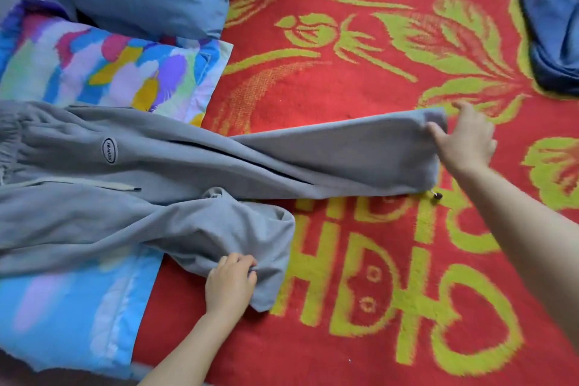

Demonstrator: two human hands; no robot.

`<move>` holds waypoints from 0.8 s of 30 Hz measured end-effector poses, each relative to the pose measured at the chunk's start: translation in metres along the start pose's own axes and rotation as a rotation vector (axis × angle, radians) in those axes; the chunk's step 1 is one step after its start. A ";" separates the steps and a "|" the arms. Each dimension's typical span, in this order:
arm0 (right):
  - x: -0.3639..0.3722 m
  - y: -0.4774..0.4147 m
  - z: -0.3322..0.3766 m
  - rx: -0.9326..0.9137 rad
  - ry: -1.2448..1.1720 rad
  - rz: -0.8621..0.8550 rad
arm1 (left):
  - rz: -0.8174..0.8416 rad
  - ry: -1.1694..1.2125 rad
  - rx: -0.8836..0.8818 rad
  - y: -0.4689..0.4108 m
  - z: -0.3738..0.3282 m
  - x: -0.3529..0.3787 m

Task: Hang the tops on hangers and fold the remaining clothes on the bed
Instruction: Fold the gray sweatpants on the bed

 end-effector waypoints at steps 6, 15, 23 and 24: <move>0.122 0.100 0.005 -0.125 0.177 0.298 | -0.117 0.260 -0.122 0.033 0.019 0.008; 0.288 0.299 0.051 0.004 -0.498 1.025 | -0.296 0.478 -0.237 0.100 0.077 0.032; 0.237 0.297 0.080 0.015 -0.664 0.770 | -0.489 0.574 -0.047 0.144 0.073 0.018; 0.214 0.297 0.077 -0.018 -0.660 0.620 | -0.544 0.542 0.022 0.148 0.059 0.008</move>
Point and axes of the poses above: each hand's wrist, its own y-axis away from the middle knuckle, its own x-axis out of the palm, z = x × y, the point moved 7 cm from there along -y, towards the middle knuckle, and after that the axes turned 12 degrees about z, right-handed, at the moved point
